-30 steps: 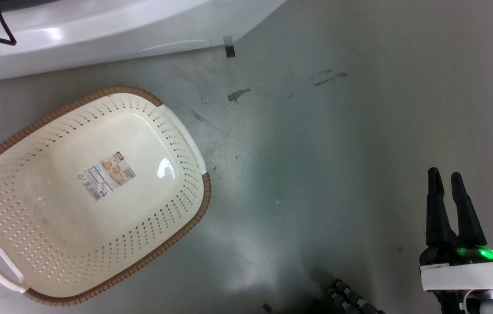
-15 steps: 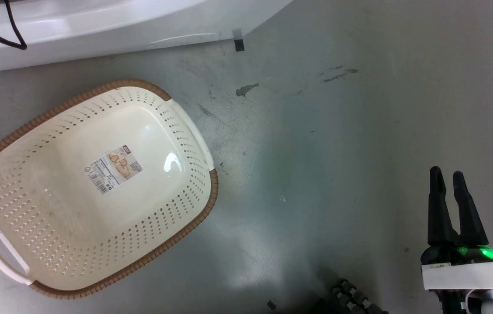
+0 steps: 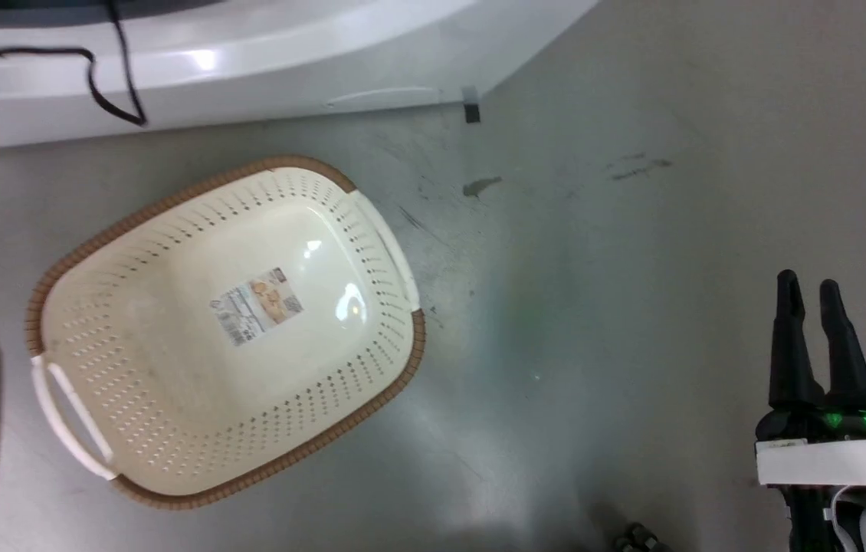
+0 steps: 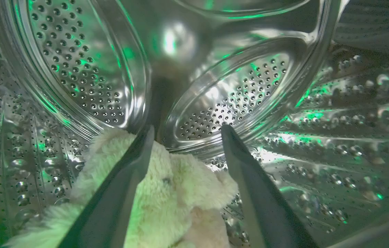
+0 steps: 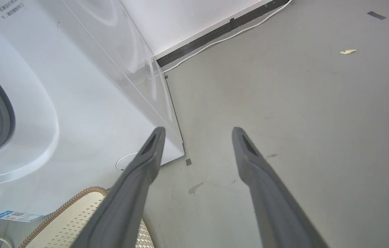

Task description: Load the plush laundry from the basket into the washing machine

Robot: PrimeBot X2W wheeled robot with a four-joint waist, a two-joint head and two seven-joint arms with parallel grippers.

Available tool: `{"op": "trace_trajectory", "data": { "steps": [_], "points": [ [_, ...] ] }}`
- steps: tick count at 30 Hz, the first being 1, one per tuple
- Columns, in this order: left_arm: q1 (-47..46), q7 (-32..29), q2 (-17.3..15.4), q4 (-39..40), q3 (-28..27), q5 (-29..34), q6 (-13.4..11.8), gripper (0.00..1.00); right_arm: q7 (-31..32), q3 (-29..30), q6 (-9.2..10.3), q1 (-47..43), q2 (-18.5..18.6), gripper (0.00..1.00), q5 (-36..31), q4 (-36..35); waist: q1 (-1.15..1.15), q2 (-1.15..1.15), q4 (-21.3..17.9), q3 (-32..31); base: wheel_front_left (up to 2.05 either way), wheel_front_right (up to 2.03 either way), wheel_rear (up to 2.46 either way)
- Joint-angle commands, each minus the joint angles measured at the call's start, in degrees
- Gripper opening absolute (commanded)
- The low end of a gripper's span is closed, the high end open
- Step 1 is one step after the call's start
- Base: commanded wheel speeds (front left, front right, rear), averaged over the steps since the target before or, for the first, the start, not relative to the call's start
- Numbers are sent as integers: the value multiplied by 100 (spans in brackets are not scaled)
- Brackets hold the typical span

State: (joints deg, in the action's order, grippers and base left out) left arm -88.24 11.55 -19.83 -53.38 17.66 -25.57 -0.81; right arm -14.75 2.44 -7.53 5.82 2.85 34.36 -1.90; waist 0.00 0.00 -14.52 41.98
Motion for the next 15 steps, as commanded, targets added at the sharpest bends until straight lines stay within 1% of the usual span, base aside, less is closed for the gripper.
{"op": "trace_trajectory", "data": {
  "steps": [1, 10, 15],
  "points": [
    [139, 43, 40, -28, 14, -33, 31, 100, -25, 37, 4, 95, 3, 100, -31, 29, 0, 0, 149, -165, 0, 0, 0],
    [899, 192, 473, -194, 129, -193, 164, 100, -25, 219, 4, 168, 3, 100, -237, 248, 0, 0, 584, -860, 0, 0, 0],
    [1326, 245, 631, -299, 276, -162, 217, 100, -25, 250, 4, 191, 3, 100, -288, 373, 0, 0, 737, -1261, 0, 0, 0]
  ]
}}
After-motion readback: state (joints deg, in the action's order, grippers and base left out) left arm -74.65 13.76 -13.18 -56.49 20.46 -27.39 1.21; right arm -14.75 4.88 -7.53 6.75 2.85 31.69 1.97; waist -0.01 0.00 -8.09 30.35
